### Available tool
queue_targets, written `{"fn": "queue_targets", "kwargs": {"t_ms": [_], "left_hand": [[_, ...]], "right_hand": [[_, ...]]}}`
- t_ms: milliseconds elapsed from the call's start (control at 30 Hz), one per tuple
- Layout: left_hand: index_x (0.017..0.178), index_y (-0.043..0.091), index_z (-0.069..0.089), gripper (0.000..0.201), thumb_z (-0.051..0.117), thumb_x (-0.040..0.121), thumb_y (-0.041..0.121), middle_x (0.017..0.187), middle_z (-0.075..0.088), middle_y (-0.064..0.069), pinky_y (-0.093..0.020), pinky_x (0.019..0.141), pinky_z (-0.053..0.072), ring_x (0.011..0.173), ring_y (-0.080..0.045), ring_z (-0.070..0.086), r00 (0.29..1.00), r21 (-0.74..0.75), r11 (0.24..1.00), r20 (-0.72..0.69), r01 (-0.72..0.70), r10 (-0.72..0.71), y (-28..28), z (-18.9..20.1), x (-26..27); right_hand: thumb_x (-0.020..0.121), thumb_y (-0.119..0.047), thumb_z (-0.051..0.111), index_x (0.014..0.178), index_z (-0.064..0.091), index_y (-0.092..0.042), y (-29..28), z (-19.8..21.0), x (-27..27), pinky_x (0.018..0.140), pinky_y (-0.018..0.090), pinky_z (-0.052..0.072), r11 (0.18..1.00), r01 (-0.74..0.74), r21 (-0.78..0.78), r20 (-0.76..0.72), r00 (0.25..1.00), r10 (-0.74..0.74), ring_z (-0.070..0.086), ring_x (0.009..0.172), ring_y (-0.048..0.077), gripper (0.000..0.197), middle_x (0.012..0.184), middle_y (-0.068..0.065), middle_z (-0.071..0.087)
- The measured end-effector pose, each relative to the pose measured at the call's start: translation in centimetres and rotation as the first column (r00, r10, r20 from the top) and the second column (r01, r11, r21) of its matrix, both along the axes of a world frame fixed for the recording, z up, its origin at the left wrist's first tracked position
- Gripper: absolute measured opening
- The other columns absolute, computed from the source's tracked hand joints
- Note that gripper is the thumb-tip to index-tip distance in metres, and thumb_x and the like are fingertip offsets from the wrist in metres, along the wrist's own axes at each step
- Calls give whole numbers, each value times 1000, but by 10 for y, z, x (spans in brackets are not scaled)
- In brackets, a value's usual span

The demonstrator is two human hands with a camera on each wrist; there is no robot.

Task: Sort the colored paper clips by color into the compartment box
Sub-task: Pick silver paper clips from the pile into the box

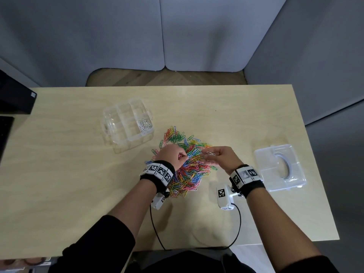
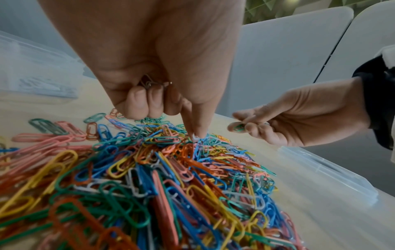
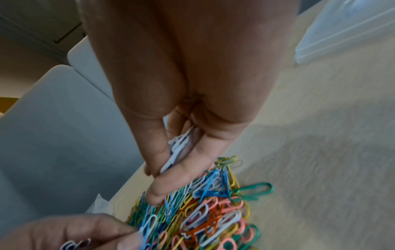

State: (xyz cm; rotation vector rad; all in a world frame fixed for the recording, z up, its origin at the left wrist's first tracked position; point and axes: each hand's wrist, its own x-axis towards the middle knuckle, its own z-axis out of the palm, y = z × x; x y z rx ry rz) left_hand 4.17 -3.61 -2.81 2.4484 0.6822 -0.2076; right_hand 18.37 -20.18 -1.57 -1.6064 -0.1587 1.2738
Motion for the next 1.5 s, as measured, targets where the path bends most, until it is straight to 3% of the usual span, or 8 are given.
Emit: {"fn": "queue_targets", "kwargs": {"t_ms": [500,667,800,933,1033,1200,1300,1500], "left_hand": [[89,22,70,22,57,92,40,81,69,6,-32,75,54,71,-13,62,996,-74,993,-16,-87,86,-10,5,-2],[85,19,73,29,62,90,45,79,67,7,-25,71,44,73,-10,58,995,-78,992,-12,-98,97,-7,4,-8],[93,12,73,22,63,92,31,85,69,1,-24,74,47,74,-11,58,984,-175,973,63,-151,164,-3,5,-11],[99,11,75,20,65,92,27,92,71,0,-11,66,37,79,-10,59,988,-231,966,82,-112,134,2,8,-13],[94,15,75,21,67,89,33,83,68,4,-17,63,37,75,-12,60,991,-219,969,56,-110,125,6,9,-16],[84,10,64,14,59,91,21,80,65,-6,-25,64,40,72,-22,59,973,-303,930,31,-209,229,8,9,-17],[74,10,54,16,60,87,18,79,62,-12,-29,70,41,77,-24,57,962,-359,900,23,-246,272,7,8,-17],[73,12,49,21,69,79,17,86,63,-13,-35,79,43,88,-23,58,964,-414,877,-1,-244,268,-1,12,-11]], "right_hand": [[89,7,62,102,71,7,3,3,1,65,23,57,992,118,31,28,992,-119,69,71,18,16,88,15,72],[85,-27,75,90,75,-6,7,-6,7,62,24,48,989,108,-104,121,988,-96,55,60,12,22,69,4,57],[82,-26,79,86,78,-14,22,-11,5,53,5,38,961,-82,-264,606,761,231,51,49,-9,12,65,-13,62],[85,-23,74,96,77,-17,39,-17,5,81,30,53,895,-250,-369,716,537,445,63,81,11,13,99,-1,73],[87,-26,71,90,75,-17,40,-20,6,74,29,49,864,-272,-423,712,490,503,60,78,14,10,94,2,71],[86,-22,74,86,70,-7,20,-18,11,68,17,51,950,-176,-260,606,736,302,66,72,8,15,81,0,71],[81,-9,79,84,68,5,8,-16,8,78,35,60,996,-45,-73,338,939,68,74,77,25,17,81,16,74],[78,3,77,82,66,4,-3,-14,-1,82,36,59,979,183,88,54,981,-189,72,81,35,12,86,29,70]]}}
